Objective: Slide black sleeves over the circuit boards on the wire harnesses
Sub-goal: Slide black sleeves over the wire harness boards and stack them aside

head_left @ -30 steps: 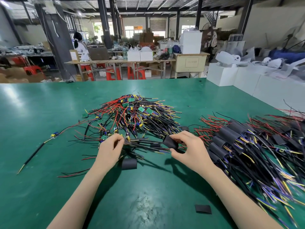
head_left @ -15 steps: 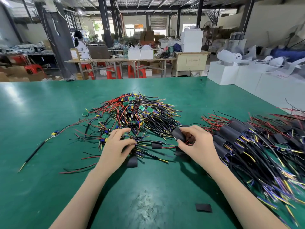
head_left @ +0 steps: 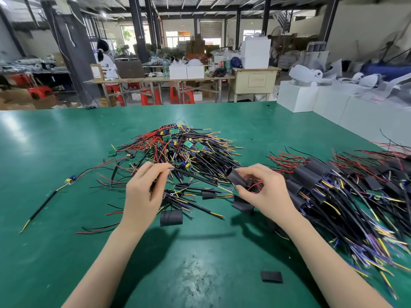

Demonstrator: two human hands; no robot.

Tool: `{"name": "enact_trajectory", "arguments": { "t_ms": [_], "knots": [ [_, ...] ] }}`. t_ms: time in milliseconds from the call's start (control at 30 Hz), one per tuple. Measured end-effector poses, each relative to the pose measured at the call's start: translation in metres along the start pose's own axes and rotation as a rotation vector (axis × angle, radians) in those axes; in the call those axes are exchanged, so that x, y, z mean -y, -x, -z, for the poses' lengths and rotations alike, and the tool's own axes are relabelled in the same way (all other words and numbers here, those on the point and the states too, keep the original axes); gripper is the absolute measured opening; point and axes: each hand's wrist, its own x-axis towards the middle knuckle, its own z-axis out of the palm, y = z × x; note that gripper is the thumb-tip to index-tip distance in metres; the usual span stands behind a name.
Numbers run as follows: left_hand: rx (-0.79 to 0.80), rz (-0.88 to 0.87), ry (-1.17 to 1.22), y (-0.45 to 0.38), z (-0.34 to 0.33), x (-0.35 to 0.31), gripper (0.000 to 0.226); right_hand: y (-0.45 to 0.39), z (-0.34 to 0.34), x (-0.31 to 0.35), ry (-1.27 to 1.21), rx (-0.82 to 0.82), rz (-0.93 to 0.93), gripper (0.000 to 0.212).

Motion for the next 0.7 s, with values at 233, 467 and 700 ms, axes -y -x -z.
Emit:
{"name": "enact_trajectory", "arguments": {
  "t_ms": [233, 467, 700],
  "knots": [
    [-0.081, 0.131, 0.037, 0.002, -0.001, 0.005, 0.016, -0.002, 0.006, 0.004, -0.021, -0.005, 0.075, 0.032],
    [-0.067, 0.205, 0.015, 0.004, -0.002, 0.011, 0.012, -0.002, 0.006, 0.004, -0.037, 0.009, 0.114, 0.034],
    [0.013, 0.134, -0.019, 0.005, -0.004, 0.008, 0.01, 0.0, 0.005, 0.004, 0.069, 0.031, 0.162, 0.036]
  ]
}}
